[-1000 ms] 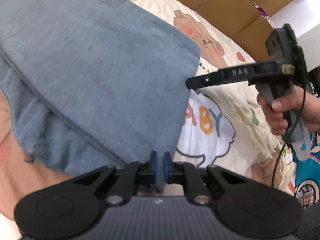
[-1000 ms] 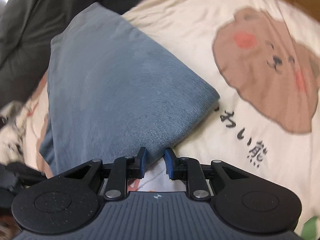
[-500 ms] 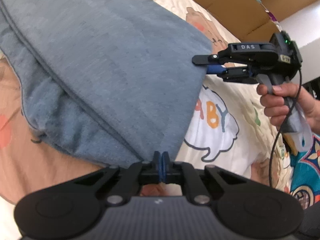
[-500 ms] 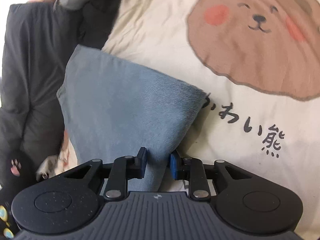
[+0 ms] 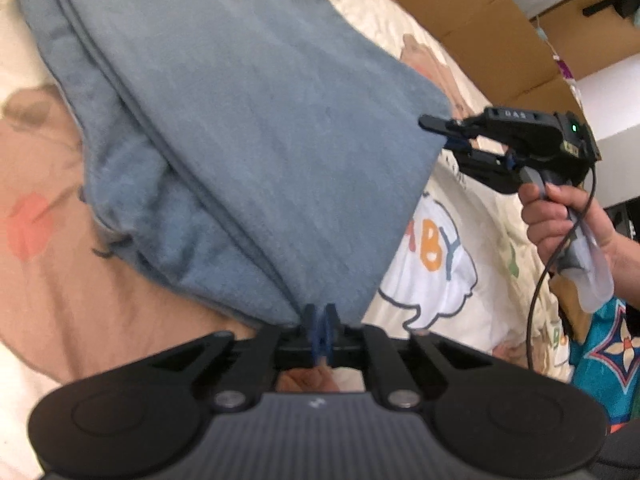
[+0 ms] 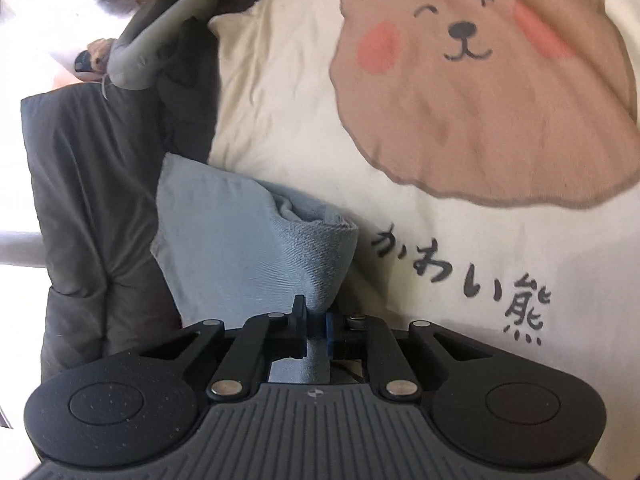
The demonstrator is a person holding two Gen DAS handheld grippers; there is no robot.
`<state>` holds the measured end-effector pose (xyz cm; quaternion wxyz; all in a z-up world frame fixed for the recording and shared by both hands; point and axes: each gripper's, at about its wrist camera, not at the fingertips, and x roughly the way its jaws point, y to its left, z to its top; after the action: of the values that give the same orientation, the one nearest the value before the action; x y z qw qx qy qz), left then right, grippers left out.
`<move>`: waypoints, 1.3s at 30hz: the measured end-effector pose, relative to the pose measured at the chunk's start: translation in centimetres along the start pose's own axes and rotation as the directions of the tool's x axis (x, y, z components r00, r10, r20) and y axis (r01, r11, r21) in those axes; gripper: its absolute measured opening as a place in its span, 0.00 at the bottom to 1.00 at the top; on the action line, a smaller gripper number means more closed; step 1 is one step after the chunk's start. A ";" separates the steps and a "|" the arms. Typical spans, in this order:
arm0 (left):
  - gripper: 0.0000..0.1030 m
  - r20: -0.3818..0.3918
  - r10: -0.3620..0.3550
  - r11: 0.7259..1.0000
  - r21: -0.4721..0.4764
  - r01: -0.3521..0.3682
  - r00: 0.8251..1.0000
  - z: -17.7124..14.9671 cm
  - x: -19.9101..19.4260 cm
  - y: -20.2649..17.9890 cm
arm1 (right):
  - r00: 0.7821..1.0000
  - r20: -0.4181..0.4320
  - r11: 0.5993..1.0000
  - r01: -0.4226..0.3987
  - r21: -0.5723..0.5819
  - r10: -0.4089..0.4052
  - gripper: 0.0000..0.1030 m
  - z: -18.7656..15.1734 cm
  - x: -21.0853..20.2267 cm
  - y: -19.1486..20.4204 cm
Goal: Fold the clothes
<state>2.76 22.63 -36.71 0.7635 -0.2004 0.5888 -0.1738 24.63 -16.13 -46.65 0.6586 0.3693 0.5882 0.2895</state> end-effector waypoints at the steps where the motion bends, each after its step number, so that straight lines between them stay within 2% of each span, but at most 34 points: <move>1: 0.34 0.016 0.011 1.000 -0.021 -0.011 1.000 0.0 -0.4 0.3 | 1.000 0.001 1.000 0.000 -0.003 0.000 0.08 0.0 -0.1 0.0; 2: 0.37 0.031 0.018 0.999 -0.044 -0.017 0.999 0.1 -0.7 0.7 | 1.000 0.000 1.000 0.003 -0.002 -0.003 0.11 -0.2 0.0 -0.1; 4: 0.37 0.054 0.029 0.997 -0.080 -0.025 0.998 0.3 -1.3 1.4 | 1.000 -0.018 1.000 0.006 0.012 -0.006 0.13 -0.6 0.2 -0.4; 7: 0.41 0.091 0.058 0.994 -0.101 -0.049 0.994 0.7 -2.1 2.1 | 0.998 -0.068 1.000 0.008 -0.012 -0.008 0.24 -1.6 1.3 -0.1; 12: 0.54 0.127 0.074 0.989 -0.135 -0.057 0.989 1.5 -3.2 3.2 | 0.992 -0.124 0.999 -0.004 -0.038 0.000 0.24 -3.9 2.9 0.1; 13: 0.59 0.129 0.078 0.989 -0.133 -0.061 0.989 1.5 -3.2 3.1 | 0.992 -0.130 0.999 -0.009 -0.037 0.004 0.24 -4.3 3.1 0.1; 19: 0.61 0.158 0.111 0.982 -0.171 -0.083 0.981 1.2 -3.5 3.2 | 0.991 -0.130 1.000 -0.027 -0.010 0.025 0.27 -5.6 3.7 -0.2; 23: 0.71 0.215 0.163 0.976 -0.178 -0.126 0.963 1.1 -4.3 3.4 | 0.992 -0.122 0.999 -0.040 0.006 0.040 0.27 -5.8 4.1 -0.4; 24: 0.71 0.217 0.181 0.972 -0.189 -0.141 0.959 1.3 -4.2 3.7 | 0.991 -0.122 0.999 -0.045 0.005 0.045 0.26 -5.9 4.2 -0.5; 26: 0.68 0.217 0.187 0.963 -0.234 -0.135 0.958 1.8 -3.8 4.9 | 0.991 -0.120 0.998 -0.063 0.013 0.064 0.14 -5.9 4.0 -0.7; 28: 0.63 0.224 0.179 0.957 -0.267 -0.116 0.958 2.0 -3.5 5.8 | 0.990 -0.115 0.996 -0.082 0.025 0.084 0.13 -6.0 3.7 -1.0; 33: 0.60 0.226 0.134 0.920 -0.389 -0.037 0.965 2.3 -2.3 7.9 | 0.991 -0.106 0.996 -0.080 0.046 0.084 0.17 -6.6 4.1 -0.9; 39: 0.59 0.212 0.139 0.923 -0.382 -0.048 0.967 3.0 -1.5 8.0 | 0.991 -0.112 0.997 -0.069 0.020 0.071 0.19 -7.0 4.9 -0.1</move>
<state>5.55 30.50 -38.88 0.7830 -0.3329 0.5255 0.0034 18.39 -11.14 -49.72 0.6106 0.3782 0.6136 0.3281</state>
